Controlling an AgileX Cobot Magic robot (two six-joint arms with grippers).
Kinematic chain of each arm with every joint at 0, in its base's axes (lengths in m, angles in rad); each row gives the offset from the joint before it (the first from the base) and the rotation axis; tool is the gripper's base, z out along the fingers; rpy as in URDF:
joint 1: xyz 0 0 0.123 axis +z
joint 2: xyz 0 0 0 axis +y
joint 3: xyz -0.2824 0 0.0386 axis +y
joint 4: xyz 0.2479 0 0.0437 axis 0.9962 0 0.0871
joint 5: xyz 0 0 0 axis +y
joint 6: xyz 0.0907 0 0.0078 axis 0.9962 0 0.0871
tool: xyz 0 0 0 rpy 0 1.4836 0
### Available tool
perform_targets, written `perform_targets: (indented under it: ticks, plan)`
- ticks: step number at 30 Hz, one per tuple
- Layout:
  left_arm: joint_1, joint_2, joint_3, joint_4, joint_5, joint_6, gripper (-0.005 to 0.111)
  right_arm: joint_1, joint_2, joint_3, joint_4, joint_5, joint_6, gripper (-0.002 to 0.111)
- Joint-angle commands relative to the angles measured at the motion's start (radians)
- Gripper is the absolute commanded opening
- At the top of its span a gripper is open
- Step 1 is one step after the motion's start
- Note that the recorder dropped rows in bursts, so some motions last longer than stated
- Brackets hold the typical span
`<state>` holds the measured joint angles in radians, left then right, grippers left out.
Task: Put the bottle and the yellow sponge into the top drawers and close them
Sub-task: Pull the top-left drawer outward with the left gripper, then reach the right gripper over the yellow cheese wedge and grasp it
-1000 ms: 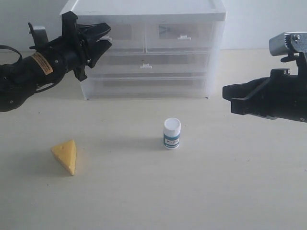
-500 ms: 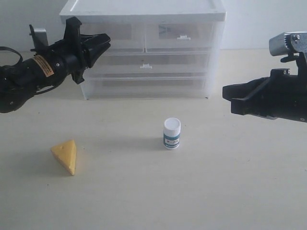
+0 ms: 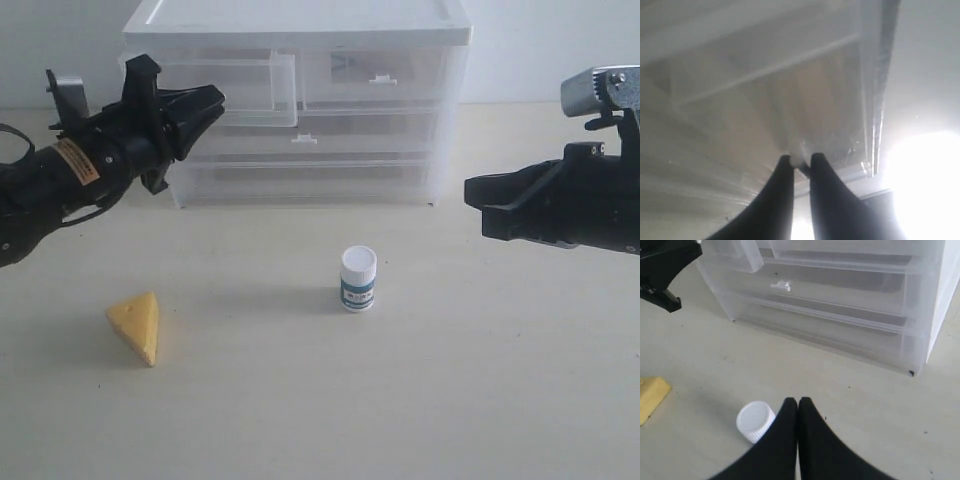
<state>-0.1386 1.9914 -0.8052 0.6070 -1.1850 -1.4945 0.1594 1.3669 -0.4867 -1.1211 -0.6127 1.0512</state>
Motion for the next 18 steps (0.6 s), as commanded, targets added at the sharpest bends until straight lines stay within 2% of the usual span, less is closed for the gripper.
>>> perform_targets:
  ticks: [1, 10, 18]
  plan:
    - [-0.03, -0.08, 0.116, 0.038, -0.036, 0.073, 0.004, 0.001, 0.002, -0.004, 0.008, -0.005, -0.014, 0.0]
    - [-0.081, -0.206, 0.311, 0.054, -0.036, 0.161, 0.004, 0.001, 0.002, -0.004, 0.008, -0.005, -0.014, 0.0]
    - [-0.081, -0.249, 0.385, 0.063, -0.036, 0.208, 0.004, 0.001, 0.002, -0.004, 0.008, -0.005, -0.014, 0.0]
